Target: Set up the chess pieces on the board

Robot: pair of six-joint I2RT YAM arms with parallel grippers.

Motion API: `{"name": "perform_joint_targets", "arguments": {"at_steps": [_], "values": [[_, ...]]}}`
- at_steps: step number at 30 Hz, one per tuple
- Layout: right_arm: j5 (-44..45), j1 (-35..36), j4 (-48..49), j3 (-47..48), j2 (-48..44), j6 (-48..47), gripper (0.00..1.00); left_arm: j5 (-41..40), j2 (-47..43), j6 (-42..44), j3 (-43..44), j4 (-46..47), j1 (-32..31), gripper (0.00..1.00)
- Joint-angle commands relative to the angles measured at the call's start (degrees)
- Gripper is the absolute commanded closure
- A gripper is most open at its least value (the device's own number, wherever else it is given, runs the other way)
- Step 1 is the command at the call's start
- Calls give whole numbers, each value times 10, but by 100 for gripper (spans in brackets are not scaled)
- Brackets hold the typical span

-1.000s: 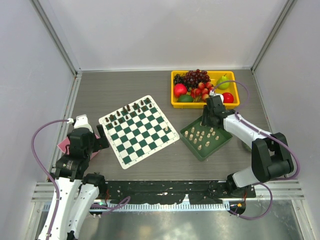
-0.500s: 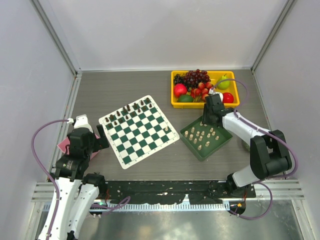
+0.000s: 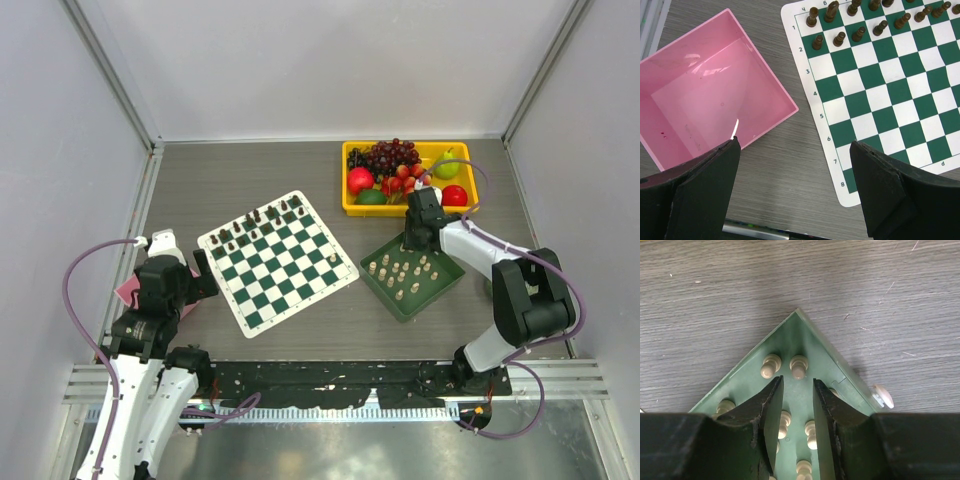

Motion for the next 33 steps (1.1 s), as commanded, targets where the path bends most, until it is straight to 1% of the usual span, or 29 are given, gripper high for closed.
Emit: {"name": "perform_joint_targets", "arguments": {"at_steps": [1, 33], "values": [[12, -3, 12, 21, -5, -6, 64, 3, -4, 10, 15, 25, 3, 1], [13, -7, 9, 22, -12, -13, 64, 3, 1, 10, 16, 24, 2, 1]]}}
